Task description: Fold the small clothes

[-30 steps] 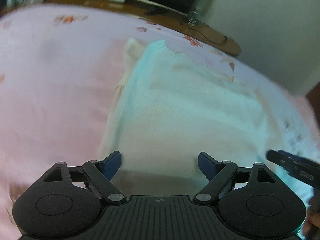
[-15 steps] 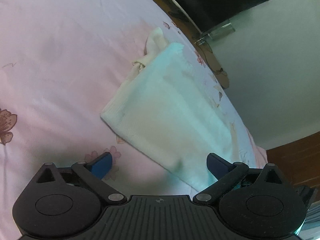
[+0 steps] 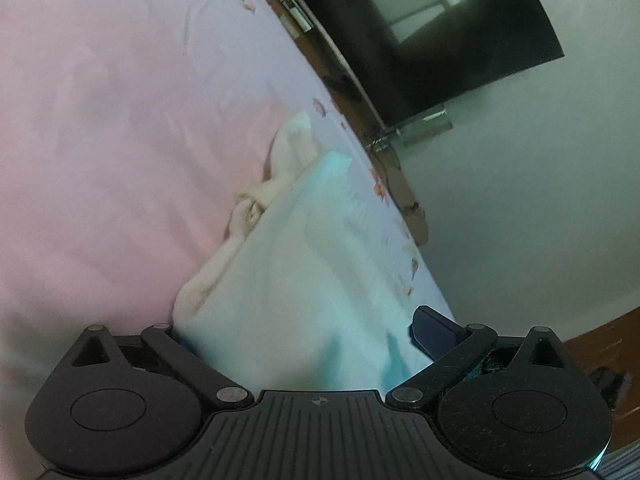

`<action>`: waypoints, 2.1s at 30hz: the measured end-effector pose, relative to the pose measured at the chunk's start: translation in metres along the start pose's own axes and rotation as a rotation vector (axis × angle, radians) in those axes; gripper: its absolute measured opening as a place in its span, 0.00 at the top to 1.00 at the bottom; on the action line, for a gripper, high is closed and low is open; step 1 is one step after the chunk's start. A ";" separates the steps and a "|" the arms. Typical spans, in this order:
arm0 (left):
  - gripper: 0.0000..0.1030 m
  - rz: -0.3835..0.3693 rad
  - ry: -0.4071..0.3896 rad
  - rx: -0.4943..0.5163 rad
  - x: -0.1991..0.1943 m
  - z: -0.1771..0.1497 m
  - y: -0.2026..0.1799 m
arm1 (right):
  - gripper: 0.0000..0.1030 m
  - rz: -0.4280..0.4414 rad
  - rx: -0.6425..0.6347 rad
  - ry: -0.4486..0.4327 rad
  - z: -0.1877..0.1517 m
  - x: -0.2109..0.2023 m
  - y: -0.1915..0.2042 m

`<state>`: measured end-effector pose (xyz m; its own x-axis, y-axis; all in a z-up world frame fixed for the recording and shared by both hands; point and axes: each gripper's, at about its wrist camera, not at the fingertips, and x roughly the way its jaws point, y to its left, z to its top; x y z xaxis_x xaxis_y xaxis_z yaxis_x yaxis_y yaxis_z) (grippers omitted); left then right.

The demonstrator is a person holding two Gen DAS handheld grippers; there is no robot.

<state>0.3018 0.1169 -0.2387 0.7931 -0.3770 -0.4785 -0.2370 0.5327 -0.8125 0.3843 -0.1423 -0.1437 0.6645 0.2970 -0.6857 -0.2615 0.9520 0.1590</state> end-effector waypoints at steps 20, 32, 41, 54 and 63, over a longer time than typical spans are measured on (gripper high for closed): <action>0.34 -0.040 -0.007 -0.049 0.018 0.030 0.009 | 0.83 -0.016 -0.021 0.030 -0.010 0.022 -0.009; 0.19 -0.063 -0.052 -0.204 -0.059 -0.028 0.036 | 0.82 0.016 0.021 0.033 -0.017 0.015 -0.015; 0.19 -0.142 -0.188 -0.279 -0.040 -0.053 0.030 | 0.80 0.007 0.014 0.022 -0.022 0.010 -0.009; 0.24 -0.035 -0.180 -0.269 -0.082 -0.074 0.034 | 0.81 0.033 0.015 0.023 -0.025 0.011 -0.017; 0.24 -0.071 -0.270 -0.240 -0.019 -0.046 0.016 | 0.80 0.021 0.010 0.021 -0.026 0.014 -0.014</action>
<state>0.2567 0.0981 -0.2580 0.9241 -0.1758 -0.3394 -0.2759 0.3076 -0.9106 0.3788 -0.1530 -0.1741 0.6441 0.3157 -0.6968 -0.2683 0.9462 0.1808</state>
